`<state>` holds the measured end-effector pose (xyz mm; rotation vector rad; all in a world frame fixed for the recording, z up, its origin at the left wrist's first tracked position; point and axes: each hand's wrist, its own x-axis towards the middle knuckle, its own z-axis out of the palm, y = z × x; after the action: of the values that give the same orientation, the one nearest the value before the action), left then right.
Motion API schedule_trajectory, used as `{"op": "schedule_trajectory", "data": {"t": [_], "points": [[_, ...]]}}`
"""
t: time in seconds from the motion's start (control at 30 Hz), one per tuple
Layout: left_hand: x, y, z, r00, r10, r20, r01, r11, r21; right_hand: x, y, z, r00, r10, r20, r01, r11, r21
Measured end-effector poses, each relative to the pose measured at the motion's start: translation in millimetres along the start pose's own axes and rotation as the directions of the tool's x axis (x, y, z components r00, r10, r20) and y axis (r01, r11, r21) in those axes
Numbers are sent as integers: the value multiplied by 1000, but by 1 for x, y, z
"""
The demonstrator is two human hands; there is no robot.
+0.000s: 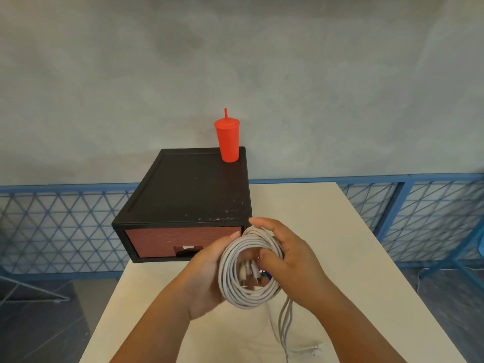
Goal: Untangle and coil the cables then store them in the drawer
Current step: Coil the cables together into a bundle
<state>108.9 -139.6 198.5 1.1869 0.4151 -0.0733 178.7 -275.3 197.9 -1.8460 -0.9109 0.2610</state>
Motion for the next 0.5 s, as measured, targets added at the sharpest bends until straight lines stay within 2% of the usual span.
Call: {"op": "schedule_trajectory", "data": {"t": [0.1,0.2,0.27,0.37,0.5], "points": [[1,-8,-4,996,-22,90,35,989,-147,3,3,-1,999,-34,7,35,994,-100],[2,-11,-7,992,111,55,-104,987,-123,8,7,-3,998,-55,13,57,969,-240],[3,-13,-6,989,139,58,-133,986,-98,10,10,-4,997,-71,3,68,949,-307],[3,-15,-6,985,137,102,-127,987,-100,12,15,-3,996,-92,14,91,926,-366],[1,-17,-5,985,75,154,-53,988,-143,12,22,-4,997,-74,-19,62,932,-357]]}}
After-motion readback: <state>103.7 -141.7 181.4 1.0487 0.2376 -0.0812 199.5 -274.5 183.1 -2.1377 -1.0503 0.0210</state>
